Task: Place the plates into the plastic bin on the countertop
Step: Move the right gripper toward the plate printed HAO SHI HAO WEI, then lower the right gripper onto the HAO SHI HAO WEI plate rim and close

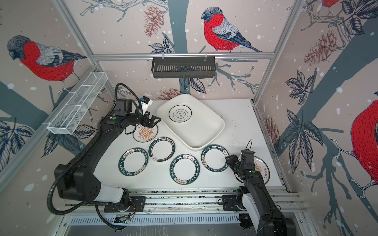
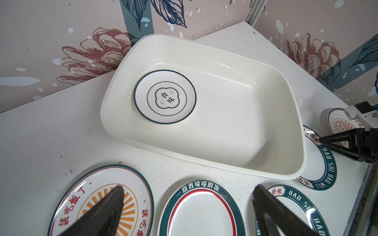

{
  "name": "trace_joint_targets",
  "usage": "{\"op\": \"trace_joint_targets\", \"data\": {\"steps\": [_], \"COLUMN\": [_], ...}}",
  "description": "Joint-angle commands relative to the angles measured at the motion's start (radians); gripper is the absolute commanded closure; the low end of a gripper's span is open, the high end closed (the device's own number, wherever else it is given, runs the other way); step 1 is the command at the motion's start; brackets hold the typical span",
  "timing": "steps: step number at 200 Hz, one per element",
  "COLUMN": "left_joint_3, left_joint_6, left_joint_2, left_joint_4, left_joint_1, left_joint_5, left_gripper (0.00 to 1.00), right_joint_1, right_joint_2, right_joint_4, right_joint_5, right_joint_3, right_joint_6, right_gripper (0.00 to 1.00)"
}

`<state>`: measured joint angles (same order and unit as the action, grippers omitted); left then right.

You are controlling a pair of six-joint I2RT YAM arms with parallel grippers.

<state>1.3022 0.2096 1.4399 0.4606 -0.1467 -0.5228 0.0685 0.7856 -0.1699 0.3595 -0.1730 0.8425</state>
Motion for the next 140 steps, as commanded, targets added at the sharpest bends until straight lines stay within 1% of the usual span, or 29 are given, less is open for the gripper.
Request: {"op": "trace_joint_targets", "data": {"steps": [1, 38, 64, 77, 90, 140], "left_joint_3": [0.009, 0.003, 0.0, -0.003, -0.004, -0.013], "left_joint_6": [0.011, 0.013, 0.011, 0.01, 0.01, 0.006], "left_joint_2": [-0.001, -0.007, -0.009, -0.01, -0.012, -0.015], "left_joint_4": [0.014, 0.016, 0.014, 0.013, 0.01, 0.004], "left_joint_1": [-0.001, -0.002, -0.002, -0.002, -0.002, -0.002], "left_joint_5": [-0.023, -0.023, -0.025, -0.027, -0.029, -0.03], "left_gripper": [0.02, 0.02, 0.02, 0.02, 0.02, 0.02], "right_joint_1": [0.004, 0.015, 0.029, 0.038, 0.05, 0.099], "right_joint_2": [0.0, -0.004, -0.013, -0.02, -0.029, -0.06], "right_joint_4": [0.027, 0.029, 0.026, 0.027, 0.025, 0.033], "right_joint_5": [0.029, 0.035, 0.038, 0.039, 0.036, 0.041], "right_joint_3": [0.02, 0.034, 0.044, 0.051, 0.058, 0.072], "right_joint_6": [0.023, 0.018, 0.012, 0.01, 0.008, 0.003], "right_gripper": [0.58, 0.61, 0.68, 0.7, 0.73, 0.76]}}
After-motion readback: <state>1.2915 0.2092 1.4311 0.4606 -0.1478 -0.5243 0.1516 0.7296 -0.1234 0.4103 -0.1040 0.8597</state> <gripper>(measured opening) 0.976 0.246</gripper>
